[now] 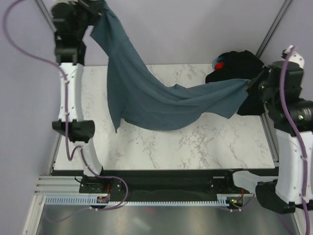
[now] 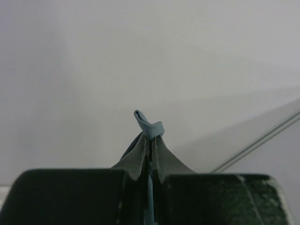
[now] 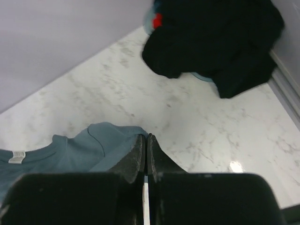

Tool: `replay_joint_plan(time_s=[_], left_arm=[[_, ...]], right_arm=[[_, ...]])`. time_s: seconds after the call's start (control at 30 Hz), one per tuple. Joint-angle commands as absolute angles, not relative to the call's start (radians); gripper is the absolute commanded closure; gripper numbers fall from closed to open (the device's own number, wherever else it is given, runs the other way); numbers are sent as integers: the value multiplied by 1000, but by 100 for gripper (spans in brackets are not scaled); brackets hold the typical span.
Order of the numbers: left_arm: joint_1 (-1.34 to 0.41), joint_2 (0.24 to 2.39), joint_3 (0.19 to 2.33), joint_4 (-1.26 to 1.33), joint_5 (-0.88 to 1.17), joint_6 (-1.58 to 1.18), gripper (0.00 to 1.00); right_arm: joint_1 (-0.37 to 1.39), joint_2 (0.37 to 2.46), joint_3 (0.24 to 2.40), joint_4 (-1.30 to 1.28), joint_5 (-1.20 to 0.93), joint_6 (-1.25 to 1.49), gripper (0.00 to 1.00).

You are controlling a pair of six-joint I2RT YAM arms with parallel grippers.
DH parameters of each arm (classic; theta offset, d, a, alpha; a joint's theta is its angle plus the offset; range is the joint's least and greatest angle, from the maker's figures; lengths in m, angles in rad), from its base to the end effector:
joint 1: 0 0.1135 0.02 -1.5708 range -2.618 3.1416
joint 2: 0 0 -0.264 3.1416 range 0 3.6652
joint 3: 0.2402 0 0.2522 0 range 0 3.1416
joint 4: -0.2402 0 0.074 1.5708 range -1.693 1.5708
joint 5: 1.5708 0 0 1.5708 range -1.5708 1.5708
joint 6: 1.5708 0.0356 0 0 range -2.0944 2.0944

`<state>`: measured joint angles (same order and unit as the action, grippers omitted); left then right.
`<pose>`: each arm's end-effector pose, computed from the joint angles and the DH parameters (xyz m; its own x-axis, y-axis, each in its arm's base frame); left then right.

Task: Fold and stack the t-shirts
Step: Flatten the tshirt out

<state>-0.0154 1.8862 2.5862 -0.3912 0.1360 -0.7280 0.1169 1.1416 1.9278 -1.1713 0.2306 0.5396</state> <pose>0.3546 -0.0103 0.6014 0.1308 -0.6613 -0.7386 0.3100 0.7349 -0.6031 0.1414 0.0084 0.5285 -0.2703 0.4719 -0.8392 0.2748 0.8732 0.4025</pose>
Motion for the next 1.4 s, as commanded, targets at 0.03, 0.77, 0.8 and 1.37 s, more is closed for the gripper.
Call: replay_joint_plan(time_s=[0.03,0.77,0.8,1.37], left_arm=[[-124,2208,2554,-374,311,-819,98],[-425,1665,1461,-657,-128,-486,44],[-440,1651,1421,-644,-106,-504,46],[-617,1844,1193,-477,3,-667,44]], right_arm=[[65,1305,1752,-1131,410,597,100],[-26,1355,1470,-900,84,560,100],[-18,1348,1462,-899,81,558,100],[-6,1244,1321,-881,40,541,100]])
